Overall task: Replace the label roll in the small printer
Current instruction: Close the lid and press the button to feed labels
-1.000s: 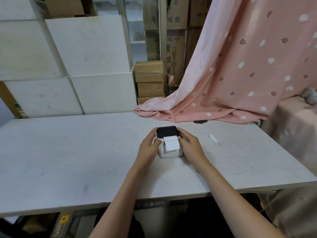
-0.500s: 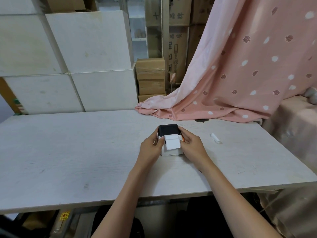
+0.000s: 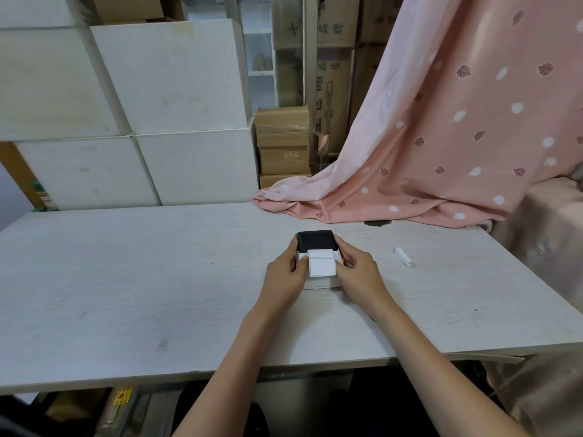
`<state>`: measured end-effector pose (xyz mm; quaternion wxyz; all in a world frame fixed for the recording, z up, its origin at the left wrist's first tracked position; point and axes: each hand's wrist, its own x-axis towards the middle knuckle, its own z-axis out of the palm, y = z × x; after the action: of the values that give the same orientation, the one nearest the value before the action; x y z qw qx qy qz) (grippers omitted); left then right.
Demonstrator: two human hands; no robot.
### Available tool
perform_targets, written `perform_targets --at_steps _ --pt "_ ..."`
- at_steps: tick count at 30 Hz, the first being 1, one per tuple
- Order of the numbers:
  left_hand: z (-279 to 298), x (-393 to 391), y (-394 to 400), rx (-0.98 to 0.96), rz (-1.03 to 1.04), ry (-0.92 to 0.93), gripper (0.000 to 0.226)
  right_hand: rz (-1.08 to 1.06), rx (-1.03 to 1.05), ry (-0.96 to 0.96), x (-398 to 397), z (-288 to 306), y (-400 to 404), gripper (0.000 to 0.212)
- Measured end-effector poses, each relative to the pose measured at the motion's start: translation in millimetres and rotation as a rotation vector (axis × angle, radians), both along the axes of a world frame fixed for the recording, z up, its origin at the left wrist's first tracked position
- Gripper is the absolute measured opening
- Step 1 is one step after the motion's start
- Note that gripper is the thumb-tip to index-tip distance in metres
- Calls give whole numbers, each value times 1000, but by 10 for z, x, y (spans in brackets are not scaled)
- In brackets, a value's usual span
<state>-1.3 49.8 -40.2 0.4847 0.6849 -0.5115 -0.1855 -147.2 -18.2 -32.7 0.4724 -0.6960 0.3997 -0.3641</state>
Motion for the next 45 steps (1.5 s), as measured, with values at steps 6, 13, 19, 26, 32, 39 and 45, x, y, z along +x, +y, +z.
perform_targets --at_steps 6,13,19,26,32,39,45 --pt "3 6 -4 16 -4 -26 46 19 -54 35 -14 -35 -3 56" --pt "16 -1 15 11 -16 -2 45 22 -103 123 6 -59 -31 45" --pt "23 -7 31 4 -11 -3 46 27 -76 129 -10 -55 -14 50" --pt "60 -28 59 9 -16 -1 45 28 -79 124 -20 -53 -10 51" --pt "52 -31 54 -6 -3 -5 46 37 -83 111 -13 -70 -22 52" --pt "60 -32 60 -9 1 12 47 49 -90 82 -21 -62 -17 49" --pt "85 -51 75 -6 12 29 46 47 -88 85 -20 -49 -11 48"
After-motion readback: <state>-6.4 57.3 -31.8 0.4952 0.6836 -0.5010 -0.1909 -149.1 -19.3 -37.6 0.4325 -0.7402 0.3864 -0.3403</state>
